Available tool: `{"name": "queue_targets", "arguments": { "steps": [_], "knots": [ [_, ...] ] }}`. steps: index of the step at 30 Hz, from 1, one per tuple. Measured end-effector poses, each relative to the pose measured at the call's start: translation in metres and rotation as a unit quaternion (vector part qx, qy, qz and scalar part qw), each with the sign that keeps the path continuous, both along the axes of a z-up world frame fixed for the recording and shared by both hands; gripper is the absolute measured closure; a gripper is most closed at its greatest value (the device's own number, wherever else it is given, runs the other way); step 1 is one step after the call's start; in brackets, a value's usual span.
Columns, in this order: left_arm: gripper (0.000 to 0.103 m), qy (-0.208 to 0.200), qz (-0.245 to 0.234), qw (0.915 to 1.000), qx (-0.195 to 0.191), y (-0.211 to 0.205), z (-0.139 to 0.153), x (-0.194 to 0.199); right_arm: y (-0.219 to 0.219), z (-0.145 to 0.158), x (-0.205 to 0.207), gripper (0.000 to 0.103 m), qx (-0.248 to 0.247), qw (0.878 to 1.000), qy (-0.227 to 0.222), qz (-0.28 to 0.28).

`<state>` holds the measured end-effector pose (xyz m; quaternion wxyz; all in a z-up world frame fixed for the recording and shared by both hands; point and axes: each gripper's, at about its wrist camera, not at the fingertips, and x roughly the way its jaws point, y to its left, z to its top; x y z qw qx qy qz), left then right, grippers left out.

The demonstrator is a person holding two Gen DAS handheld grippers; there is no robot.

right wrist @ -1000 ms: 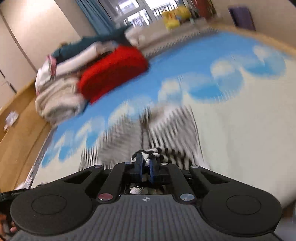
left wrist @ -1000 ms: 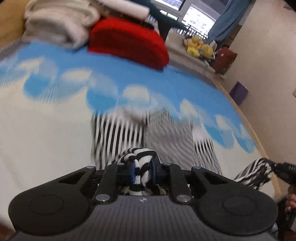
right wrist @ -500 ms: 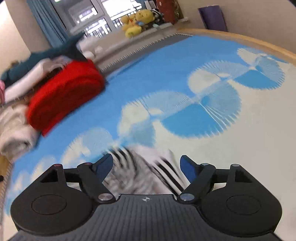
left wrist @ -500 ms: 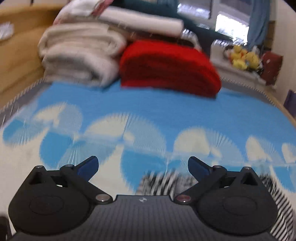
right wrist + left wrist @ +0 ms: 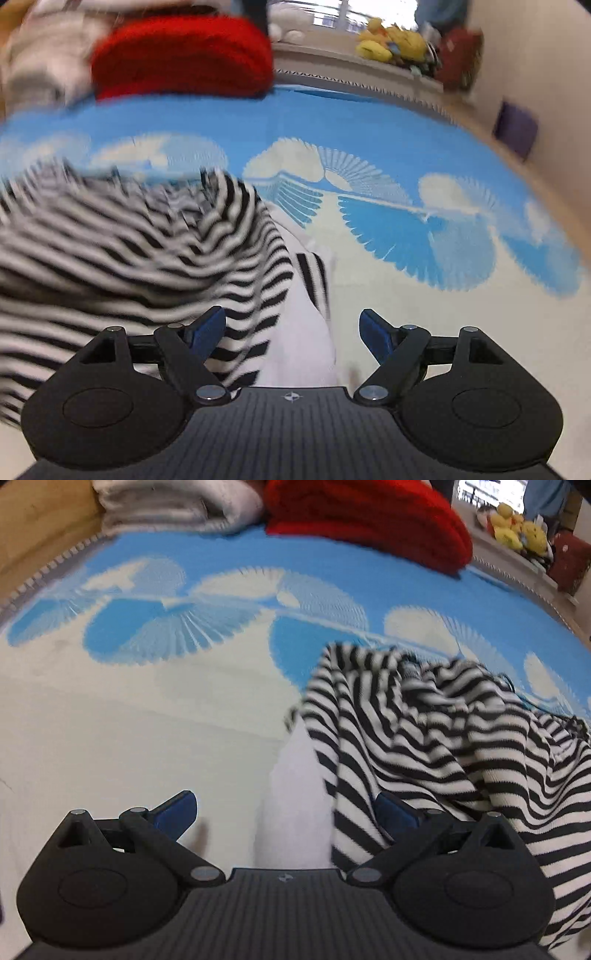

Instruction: Fold small clothes

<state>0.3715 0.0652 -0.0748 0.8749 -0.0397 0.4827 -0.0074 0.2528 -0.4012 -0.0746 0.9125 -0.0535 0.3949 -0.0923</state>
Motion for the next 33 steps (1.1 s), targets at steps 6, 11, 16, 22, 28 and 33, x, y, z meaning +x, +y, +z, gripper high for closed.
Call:
{"name": "queue_targets", "arguments": {
  "steps": [6,11,16,22,28,33],
  "knots": [
    [0.000,-0.004,-0.025,0.9996,-0.010,-0.006,-0.001,0.000,-0.022,0.032,-0.004,0.098,0.064,0.995,-0.050,-0.063],
    [0.000,0.003,-0.041,0.9988,-0.025,-0.009,0.001,0.000,-0.072,0.032,-0.004,0.098,0.098,0.978,-0.043,-0.181],
    [0.000,0.021,-0.095,0.9932,-0.064,-0.014,-0.004,-0.016,-0.075,-0.011,0.007,0.098,0.114,0.976,0.050,-0.176],
    [0.090,0.003,-0.057,0.9941,-0.092,0.002,0.003,-0.018,-0.077,0.005,-0.002,0.097,0.113,0.976,0.035,-0.183],
    [0.100,-0.023,-0.005,0.9976,-0.066,0.040,0.016,-0.016,-0.102,0.043,-0.030,0.098,0.161,0.966,-0.029,-0.200],
    [0.097,0.009,0.010,0.9978,-0.065,0.054,-0.002,-0.010,-0.116,0.001,-0.018,0.098,0.190,0.956,0.044,-0.220]
  ]
}}
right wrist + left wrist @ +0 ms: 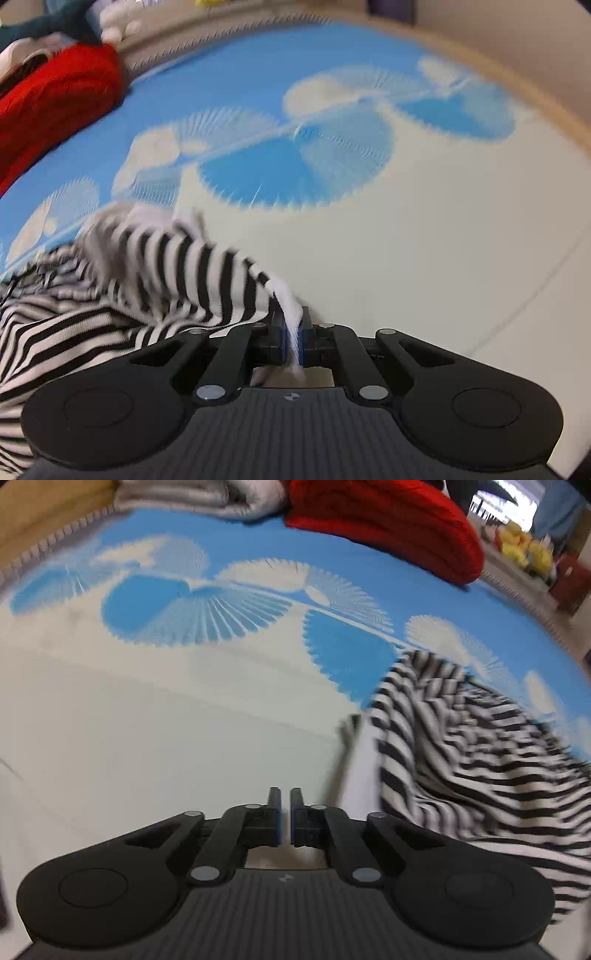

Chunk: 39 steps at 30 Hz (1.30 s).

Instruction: Fold small clothes

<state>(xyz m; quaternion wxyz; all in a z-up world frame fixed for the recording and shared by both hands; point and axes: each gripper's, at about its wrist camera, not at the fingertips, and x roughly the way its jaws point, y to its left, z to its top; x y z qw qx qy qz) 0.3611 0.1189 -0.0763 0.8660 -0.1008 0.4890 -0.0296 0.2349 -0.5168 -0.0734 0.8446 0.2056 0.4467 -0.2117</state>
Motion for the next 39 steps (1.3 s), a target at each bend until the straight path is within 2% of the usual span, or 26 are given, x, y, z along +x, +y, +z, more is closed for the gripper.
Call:
{"name": "queue_targets", "arguments": {
  "steps": [1,2,3,4,5,7,9,11,14,15,16,17,18,19,20,22,25,27,28,30,32,33,34,35,37,39],
  "knots": [
    [0.081,-0.003,-0.016,0.9994,-0.032,0.001,0.002,-0.005,0.004,0.000,-0.001,0.093,0.005,1.000,-0.002,0.015],
    [0.057,-0.005,-0.029,0.9983,-0.050,-0.001,0.005,-0.010,0.006,0.003,-0.003,0.086,-0.002,1.000,-0.008,0.025],
    [0.044,-0.013,-0.042,0.9974,-0.057,-0.003,0.009,-0.017,0.009,0.009,-0.005,0.076,-0.014,0.999,-0.018,0.035],
    [0.021,-0.025,-0.055,0.9967,-0.053,-0.008,0.012,-0.024,0.012,0.014,-0.009,0.052,-0.023,0.998,-0.027,0.043],
    [0.007,-0.035,-0.072,0.9955,-0.050,-0.011,0.014,-0.028,0.013,0.021,-0.015,0.038,-0.029,0.998,-0.038,0.050],
    [0.000,-0.038,-0.118,0.9905,-0.060,-0.020,0.013,-0.037,0.016,0.033,-0.028,0.036,-0.030,0.996,-0.050,0.074],
    [0.000,-0.023,-0.154,0.9862,-0.057,-0.034,0.007,-0.044,0.018,0.037,-0.036,0.035,-0.025,0.992,-0.050,0.109],
    [0.000,-0.011,-0.179,0.9832,-0.036,-0.048,0.002,-0.047,0.026,0.029,-0.038,0.031,-0.032,0.989,-0.023,0.145],
    [0.000,-0.033,-0.204,0.9776,-0.041,-0.058,0.000,-0.054,0.039,0.006,-0.034,0.032,-0.061,0.983,0.018,0.171],
    [0.000,-0.051,-0.197,0.9783,-0.037,-0.061,-0.002,-0.055,0.042,0.000,-0.034,0.034,-0.064,0.983,0.020,0.172],
    [0.002,-0.060,-0.183,0.9811,-0.022,-0.070,-0.006,-0.052,0.045,-0.004,-0.033,0.045,-0.065,0.983,0.018,0.171],
    [0.021,-0.062,-0.180,0.9817,-0.002,-0.079,-0.009,-0.050,0.046,-0.005,-0.031,0.079,-0.064,0.983,0.015,0.170],
    [0.040,-0.063,-0.187,0.9801,0.017,-0.086,-0.012,-0.050,0.047,-0.005,-0.030,0.092,-0.061,0.984,0.014,0.167],
    [0.068,-0.062,-0.189,0.9791,0.040,-0.092,-0.011,-0.050,0.045,-0.001,-0.029,0.092,-0.053,0.987,0.013,0.152],
    [0.080,-0.060,-0.182,0.9805,0.043,-0.093,-0.008,-0.050,0.042,0.005,-0.031,0.094,-0.044,0.989,0.006,0.142],
    [0.086,-0.061,-0.168,0.9839,0.011,-0.078,0.004,-0.052,0.035,0.025,-0.040,0.098,-0.032,0.992,-0.021,0.124],
    [0.086,-0.062,-0.162,0.9849,0.001,-0.054,0.012,-0.059,0.015,0.051,-0.063,0.098,-0.003,0.993,-0.060,0.106],
    [0.086,-0.037,-0.163,0.9860,0.003,-0.046,0.002,-0.061,0.009,0.050,-0.074,0.098,0.005,0.992,-0.053,0.117],
    [0.085,-0.022,-0.166,0.9859,0.001,-0.041,-0.003,-0.061,0.008,0.041,-0.075,0.098,0.000,0.992,-0.035,0.124],
    [0.071,-0.019,-0.170,0.9851,0.008,-0.041,-0.008,-0.059,0.014,0.019,-0.070,0.098,-0.006,0.990,0.016,0.141],
    [0.028,-0.040,-0.142,0.9889,0.017,-0.034,-0.001,-0.056,0.027,-0.003,-0.061,0.096,-0.038,0.984,0.064,0.163],
    [0.020,-0.061,-0.121,0.9906,0.019,-0.029,0.009,-0.054,0.032,-0.006,-0.059,0.092,-0.057,0.981,0.069,0.170],
    [0.014,-0.084,-0.099,0.9914,0.019,-0.024,0.020,-0.052,0.038,-0.003,-0.057,0.078,-0.086,0.980,0.066,0.169],
    [0.014,-0.108,-0.080,0.9908,0.013,-0.018,0.032,-0.050,0.043,0.007,-0.055,0.060,-0.121,0.977,0.052,0.165],
    [0.014,-0.152,-0.046,0.9868,-0.031,-0.004,0.056,-0.042,0.052,0.037,-0.054,0.039,-0.192,0.972,-0.005,0.135],
    [0.014,-0.165,-0.014,0.9821,-0.089,0.000,0.069,-0.028,0.061,0.066,-0.051,0.036,-0.221,0.966,-0.078,0.107]
  ]
}}
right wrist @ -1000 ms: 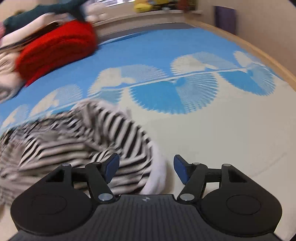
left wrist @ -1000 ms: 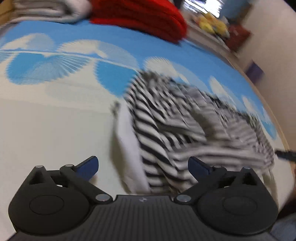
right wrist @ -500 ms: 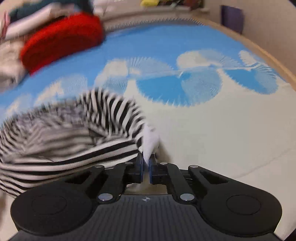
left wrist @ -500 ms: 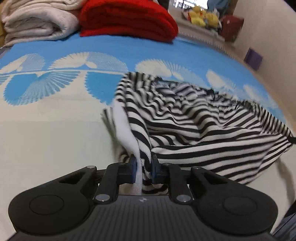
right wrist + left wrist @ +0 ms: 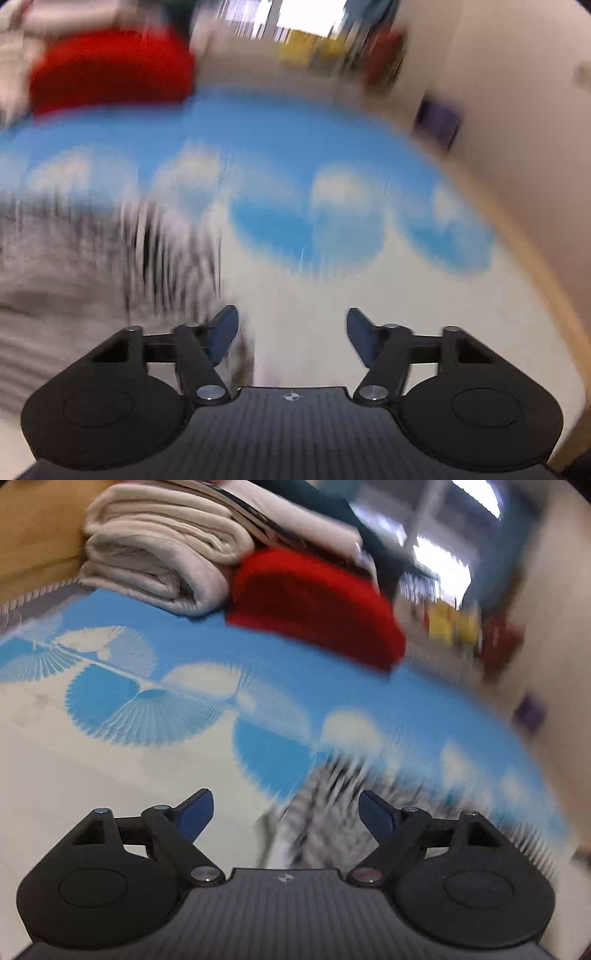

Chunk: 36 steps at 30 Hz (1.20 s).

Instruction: Fold small clothes

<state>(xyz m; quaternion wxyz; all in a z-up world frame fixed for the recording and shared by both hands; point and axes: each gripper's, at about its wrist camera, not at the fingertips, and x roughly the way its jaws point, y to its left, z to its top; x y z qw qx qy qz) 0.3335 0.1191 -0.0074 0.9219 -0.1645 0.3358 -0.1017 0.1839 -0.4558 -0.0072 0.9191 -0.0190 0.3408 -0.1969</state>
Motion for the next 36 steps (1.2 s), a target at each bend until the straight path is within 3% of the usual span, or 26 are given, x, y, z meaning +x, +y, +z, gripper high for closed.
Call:
{"name": "queue_targets", "arguments": {
  "steps": [2,3,4,6,9,12,13,14,15,16,17,19,22,24,25,26,28,31,34,36],
  "knots": [
    [0.014,0.018,-0.041,0.9979,-0.047,-0.017,0.001,0.023,0.010,0.017,0.012,0.038,0.058,0.996,-0.055,0.029],
    [0.014,0.026,-0.066,0.9961,-0.052,-0.030,-0.003,0.030,0.017,0.018,0.027,0.042,0.107,0.990,-0.058,0.068],
    [0.014,0.041,-0.097,0.9934,-0.047,-0.048,-0.009,0.039,0.025,0.015,0.043,0.049,0.143,0.984,-0.044,0.094],
    [0.014,0.077,-0.144,0.9862,-0.023,-0.082,-0.026,0.052,0.041,-0.001,0.074,0.051,0.162,0.980,0.003,0.118],
    [0.014,0.127,-0.171,0.9767,0.027,-0.118,-0.056,0.073,0.052,-0.043,0.120,0.051,0.151,0.981,0.099,0.067],
    [0.014,0.176,-0.153,0.9711,0.049,-0.130,-0.083,0.097,0.044,-0.067,0.138,0.054,0.174,0.979,0.108,0.017],
    [0.015,0.198,-0.142,0.9687,0.048,-0.131,-0.091,0.107,0.040,-0.072,0.142,0.069,0.175,0.978,0.112,0.016],
    [0.022,0.214,-0.130,0.9676,0.036,-0.132,-0.097,0.114,0.039,-0.075,0.145,0.092,0.176,0.977,0.115,0.022],
    [0.033,0.221,-0.121,0.9677,0.016,-0.131,-0.097,0.118,0.036,-0.075,0.148,0.095,0.185,0.976,0.115,0.027],
    [0.064,0.218,-0.121,0.9683,0.006,-0.131,-0.093,0.123,0.033,-0.071,0.146,0.096,0.194,0.974,0.110,0.029],
    [0.080,0.213,-0.126,0.9689,-0.004,-0.131,-0.088,0.124,0.029,-0.065,0.144,0.097,0.201,0.974,0.096,0.030],
    [0.084,0.183,-0.123,0.9751,-0.025,-0.130,-0.073,0.126,0.013,-0.047,0.142,0.097,0.242,0.969,0.044,0.020],
    [0.084,0.135,-0.096,0.9844,-0.060,-0.119,-0.059,0.126,-0.015,-0.031,0.134,0.097,0.308,0.950,-0.053,-0.011],
    [0.080,0.112,-0.055,0.9888,-0.082,-0.109,-0.060,0.122,-0.031,-0.035,0.136,0.099,0.336,0.935,-0.105,-0.049],
    [0.065,0.106,-0.036,0.9911,-0.073,-0.106,-0.067,0.125,-0.038,-0.043,0.139,0.099,0.343,0.928,-0.123,-0.080],
    [0.043,0.105,-0.027,0.9918,-0.067,-0.105,-0.075,0.128,-0.043,-0.053,0.145,0.095,0.346,0.925,-0.116,-0.109],
    [0.025,0.129,-0.020,0.9884,-0.078,-0.098,-0.095,0.135,-0.049,-0.081,0.157,0.094,0.355,0.918,-0.070,-0.160],
    [0.018,0.142,-0.014,0.9832,-0.114,-0.092,-0.103,0.136,-0.048,-0.098,0.164,0.090,0.378,0.911,-0.020,-0.167],
    [0.012,0.120,-0.034,0.9880,-0.092,-0.096,-0.079,0.131,-0.041,-0.066,0.158,0.072,0.343,0.928,-0.055,-0.132],
    [0.005,0.110,-0.043,0.9909,-0.064,-0.105,-0.068,0.124,-0.029,-0.042,0.155,0.070,0.315,0.942,-0.082,-0.086]
  ]
}}
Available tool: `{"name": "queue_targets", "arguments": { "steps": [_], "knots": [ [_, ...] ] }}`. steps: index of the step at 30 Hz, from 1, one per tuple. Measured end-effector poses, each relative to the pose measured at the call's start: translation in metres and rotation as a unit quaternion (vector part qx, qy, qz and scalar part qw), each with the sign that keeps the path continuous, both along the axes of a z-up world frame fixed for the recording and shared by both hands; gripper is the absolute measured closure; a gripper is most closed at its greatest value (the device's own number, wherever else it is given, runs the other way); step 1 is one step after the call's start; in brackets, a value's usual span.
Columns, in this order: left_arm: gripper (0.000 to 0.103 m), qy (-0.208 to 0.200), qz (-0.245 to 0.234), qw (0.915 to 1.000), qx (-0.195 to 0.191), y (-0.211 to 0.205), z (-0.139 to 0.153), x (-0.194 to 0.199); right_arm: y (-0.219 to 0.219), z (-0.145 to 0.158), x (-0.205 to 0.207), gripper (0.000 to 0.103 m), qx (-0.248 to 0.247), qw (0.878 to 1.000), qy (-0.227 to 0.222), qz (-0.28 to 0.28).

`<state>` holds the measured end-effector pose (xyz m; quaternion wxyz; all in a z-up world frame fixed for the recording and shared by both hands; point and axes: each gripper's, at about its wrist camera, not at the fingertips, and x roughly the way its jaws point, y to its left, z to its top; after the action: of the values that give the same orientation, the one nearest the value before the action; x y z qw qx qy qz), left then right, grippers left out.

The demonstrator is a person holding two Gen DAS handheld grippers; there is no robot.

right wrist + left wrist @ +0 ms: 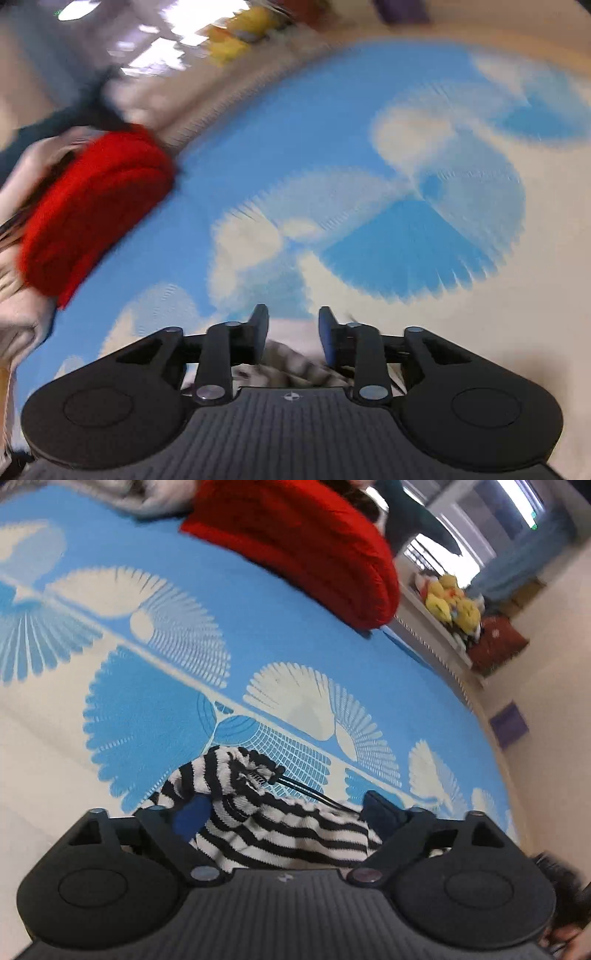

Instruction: Fold small clothes

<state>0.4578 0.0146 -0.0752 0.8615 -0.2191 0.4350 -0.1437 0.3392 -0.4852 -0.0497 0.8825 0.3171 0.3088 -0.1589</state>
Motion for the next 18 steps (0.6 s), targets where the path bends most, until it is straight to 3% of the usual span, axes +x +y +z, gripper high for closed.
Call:
{"name": "queue_targets", "arguments": {
  "steps": [2,3,4,5,7,8,10,12,15,18],
  "knots": [
    [0.004,-0.008,-0.006,0.9996,0.025,-0.005,0.007,-0.008,0.024,0.015,0.003,0.070,-0.020,0.994,-0.029,0.103],
    [0.004,-0.007,-0.014,0.9992,0.037,-0.009,0.008,-0.010,0.041,0.017,0.007,0.071,-0.029,0.986,-0.023,0.164],
    [0.004,-0.001,-0.031,0.9982,0.052,-0.013,0.008,-0.009,0.054,0.013,0.012,0.073,-0.039,0.977,-0.003,0.210],
    [0.004,0.010,-0.046,0.9963,0.072,-0.019,0.006,-0.009,0.073,0.003,0.020,0.073,-0.062,0.963,0.045,0.259],
    [0.004,0.044,-0.094,0.9863,0.128,-0.034,-0.002,-0.006,0.094,-0.023,0.030,0.073,-0.111,0.942,0.134,0.286],
    [0.004,0.061,-0.123,0.9800,0.145,-0.038,-0.007,-0.006,0.097,-0.033,0.033,0.074,-0.130,0.939,0.150,0.281],
    [0.003,0.080,-0.134,0.9751,0.158,-0.039,-0.020,-0.004,0.087,-0.043,0.037,0.074,-0.149,0.946,0.137,0.253],
    [0.003,0.079,-0.111,0.9797,0.147,-0.035,-0.026,0.001,0.064,-0.049,0.041,0.084,-0.142,0.964,0.098,0.203],
    [0.003,0.042,-0.082,0.9913,0.093,-0.023,-0.029,0.005,0.025,-0.065,0.046,0.088,-0.085,0.986,0.081,0.121],
    [0.003,0.036,-0.088,0.9920,0.083,-0.016,-0.038,0.009,0.007,-0.076,0.049,0.088,-0.001,0.993,0.075,0.086]
  ]
}}
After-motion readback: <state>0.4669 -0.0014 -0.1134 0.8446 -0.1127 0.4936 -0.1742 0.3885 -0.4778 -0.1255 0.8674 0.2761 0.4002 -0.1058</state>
